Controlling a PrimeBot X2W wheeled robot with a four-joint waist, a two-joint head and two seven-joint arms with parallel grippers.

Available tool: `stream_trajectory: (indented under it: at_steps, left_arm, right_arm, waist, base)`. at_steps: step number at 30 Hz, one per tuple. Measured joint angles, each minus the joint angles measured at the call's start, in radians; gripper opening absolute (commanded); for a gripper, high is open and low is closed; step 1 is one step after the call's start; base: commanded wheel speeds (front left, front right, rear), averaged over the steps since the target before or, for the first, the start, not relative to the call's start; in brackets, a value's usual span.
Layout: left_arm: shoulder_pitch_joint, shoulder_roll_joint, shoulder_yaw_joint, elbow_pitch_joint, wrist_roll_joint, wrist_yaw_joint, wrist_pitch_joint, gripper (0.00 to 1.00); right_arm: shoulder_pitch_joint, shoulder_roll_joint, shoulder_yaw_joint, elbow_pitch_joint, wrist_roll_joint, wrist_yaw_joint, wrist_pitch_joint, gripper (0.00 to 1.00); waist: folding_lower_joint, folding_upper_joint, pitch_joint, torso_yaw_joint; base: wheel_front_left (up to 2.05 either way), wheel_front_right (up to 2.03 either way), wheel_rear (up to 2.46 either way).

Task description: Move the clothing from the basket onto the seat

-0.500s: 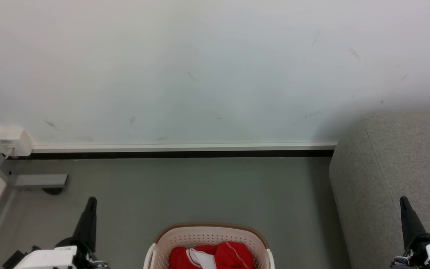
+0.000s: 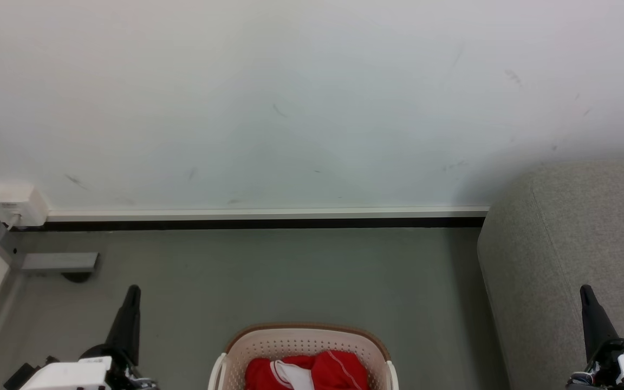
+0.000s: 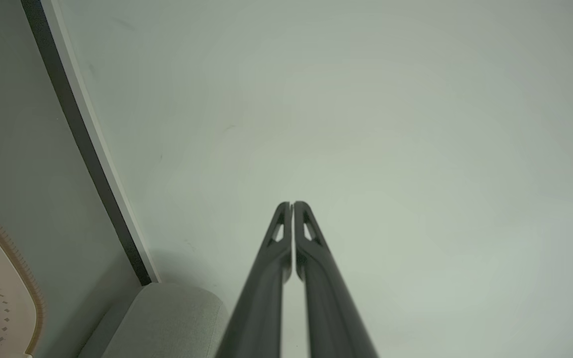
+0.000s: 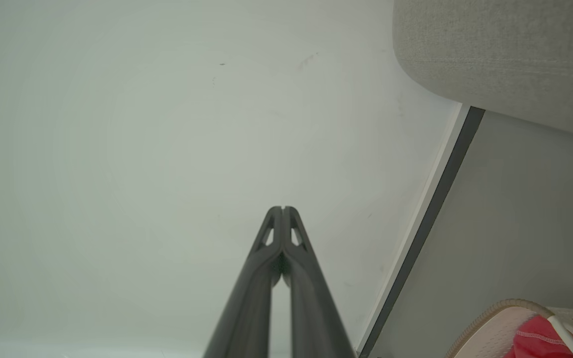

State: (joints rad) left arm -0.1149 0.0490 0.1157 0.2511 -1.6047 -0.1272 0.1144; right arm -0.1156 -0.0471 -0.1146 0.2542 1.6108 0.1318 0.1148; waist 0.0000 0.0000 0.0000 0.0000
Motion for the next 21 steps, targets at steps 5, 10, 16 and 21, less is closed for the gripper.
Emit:
stream_trajectory:
  at_steps: [5,10,16,21]
  left_arm:
    - [0.006,-0.002,-0.001,0.010,0.001,0.002,-0.001,1.00]
    - [0.033,-0.007,-0.018,0.034,0.003,0.005,-0.014,1.00]
    - [0.033,-0.007,-0.042,0.033,0.013,0.005,-0.044,1.00]
    - [0.033,-0.007,-0.053,0.033,0.041,0.005,-0.068,1.00]
  right_arm:
    - [0.006,0.004,0.001,0.009,0.000,0.000,-0.001,1.00]
    - [0.037,0.014,0.009,0.030,0.000,0.000,-0.012,1.00]
    - [0.041,0.012,0.026,0.014,-0.019,0.000,-0.041,1.00]
    - [0.049,0.010,0.038,0.002,-0.083,0.000,-0.067,1.00]
  waist:
    - [0.0000,0.0000,0.000,0.000]
    - [0.0000,0.0000,0.000,0.000]
    - [0.0000,0.0000,0.000,-0.001]
    - [0.0000,0.0000,0.001,-0.002]
  base:
    - [0.00,0.00,0.00]
    - [0.00,0.00,0.00]
    - [0.00,0.00,0.00]
    - [0.00,0.00,0.00]
